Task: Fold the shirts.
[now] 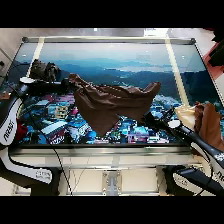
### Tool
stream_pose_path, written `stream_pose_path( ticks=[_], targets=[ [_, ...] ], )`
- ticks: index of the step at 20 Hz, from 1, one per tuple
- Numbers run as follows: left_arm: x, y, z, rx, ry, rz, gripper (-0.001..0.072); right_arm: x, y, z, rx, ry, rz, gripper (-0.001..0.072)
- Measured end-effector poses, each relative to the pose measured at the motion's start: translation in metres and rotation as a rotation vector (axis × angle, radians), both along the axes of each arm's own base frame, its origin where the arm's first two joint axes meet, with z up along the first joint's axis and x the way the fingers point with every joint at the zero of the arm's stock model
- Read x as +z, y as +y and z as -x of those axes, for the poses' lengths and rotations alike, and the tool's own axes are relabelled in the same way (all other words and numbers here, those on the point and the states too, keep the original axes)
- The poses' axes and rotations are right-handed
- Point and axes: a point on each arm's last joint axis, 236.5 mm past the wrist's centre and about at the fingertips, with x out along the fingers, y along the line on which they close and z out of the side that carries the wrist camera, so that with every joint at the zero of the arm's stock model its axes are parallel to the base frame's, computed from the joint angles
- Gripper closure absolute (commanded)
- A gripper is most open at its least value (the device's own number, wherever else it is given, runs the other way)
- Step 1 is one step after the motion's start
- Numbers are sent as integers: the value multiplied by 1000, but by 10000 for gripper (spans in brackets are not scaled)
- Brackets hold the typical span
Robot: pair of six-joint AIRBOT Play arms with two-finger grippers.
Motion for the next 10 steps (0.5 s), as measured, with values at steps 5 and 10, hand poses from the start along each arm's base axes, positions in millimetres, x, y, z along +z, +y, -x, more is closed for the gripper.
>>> stream_pose_path(
  ticks=[5, 10],
  targets=[
    [20, 7, -10, 19, -47, 8, 691, 27, 6, -23, 85, -102, 30, 686],
    [147, 48, -19, 67, -312, 37, 692, 164, -18, -68, 141, -440, 125, 686]
  ],
)
